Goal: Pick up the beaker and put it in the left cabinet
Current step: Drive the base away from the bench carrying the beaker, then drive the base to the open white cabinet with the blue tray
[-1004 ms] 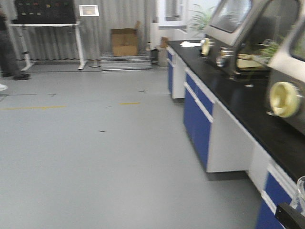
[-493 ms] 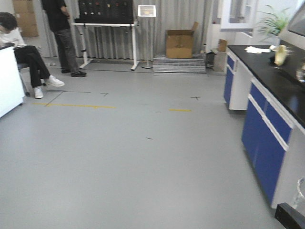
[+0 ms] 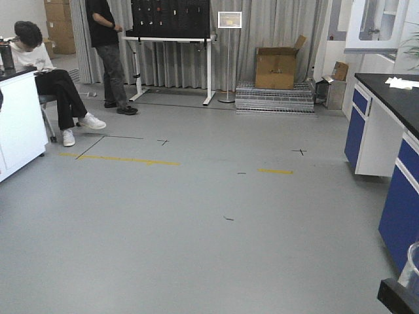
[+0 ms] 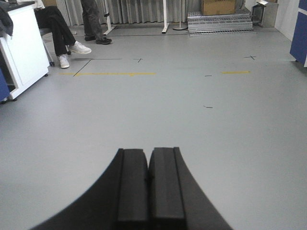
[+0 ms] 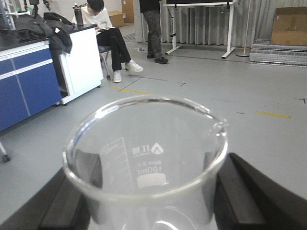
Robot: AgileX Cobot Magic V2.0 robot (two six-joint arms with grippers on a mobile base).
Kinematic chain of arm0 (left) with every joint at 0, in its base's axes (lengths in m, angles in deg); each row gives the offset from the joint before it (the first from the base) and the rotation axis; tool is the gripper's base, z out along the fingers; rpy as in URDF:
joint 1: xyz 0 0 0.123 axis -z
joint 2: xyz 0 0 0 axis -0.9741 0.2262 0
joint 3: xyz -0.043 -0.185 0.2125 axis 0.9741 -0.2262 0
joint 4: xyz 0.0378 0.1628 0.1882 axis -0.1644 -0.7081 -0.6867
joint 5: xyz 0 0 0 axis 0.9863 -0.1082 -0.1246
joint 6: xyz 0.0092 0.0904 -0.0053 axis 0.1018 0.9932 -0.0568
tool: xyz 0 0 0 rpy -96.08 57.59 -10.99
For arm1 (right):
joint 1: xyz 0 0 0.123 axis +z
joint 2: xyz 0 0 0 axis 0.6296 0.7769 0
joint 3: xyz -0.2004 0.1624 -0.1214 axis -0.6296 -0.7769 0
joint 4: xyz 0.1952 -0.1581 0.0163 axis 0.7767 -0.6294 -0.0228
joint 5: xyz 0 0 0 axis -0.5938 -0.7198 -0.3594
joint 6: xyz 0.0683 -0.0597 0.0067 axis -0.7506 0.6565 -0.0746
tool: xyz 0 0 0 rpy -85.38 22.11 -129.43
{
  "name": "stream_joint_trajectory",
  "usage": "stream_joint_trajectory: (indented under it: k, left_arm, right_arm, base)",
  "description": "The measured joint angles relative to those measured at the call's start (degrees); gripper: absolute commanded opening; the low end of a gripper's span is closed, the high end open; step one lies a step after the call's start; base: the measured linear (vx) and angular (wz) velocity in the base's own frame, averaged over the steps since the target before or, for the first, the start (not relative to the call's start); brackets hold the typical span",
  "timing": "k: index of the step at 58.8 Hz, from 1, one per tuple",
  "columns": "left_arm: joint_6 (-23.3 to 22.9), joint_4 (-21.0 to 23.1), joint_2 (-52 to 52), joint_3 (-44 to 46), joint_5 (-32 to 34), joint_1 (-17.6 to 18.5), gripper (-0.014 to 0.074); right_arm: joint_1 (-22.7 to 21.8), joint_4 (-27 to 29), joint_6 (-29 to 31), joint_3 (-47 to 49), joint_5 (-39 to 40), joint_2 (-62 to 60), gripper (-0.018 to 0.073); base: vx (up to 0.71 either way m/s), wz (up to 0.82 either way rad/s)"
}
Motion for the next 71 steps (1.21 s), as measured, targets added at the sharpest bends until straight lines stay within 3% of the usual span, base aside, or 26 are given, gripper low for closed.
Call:
stream_joint_trajectory:
  k: [71]
  left_arm:
    - [0.00,0.00,0.00,0.00,0.00,0.00,0.0004]
  right_arm:
    - [0.00,0.02,0.00,0.00,-0.21,0.00,-0.0004]
  base:
    - [0.72,-0.03]
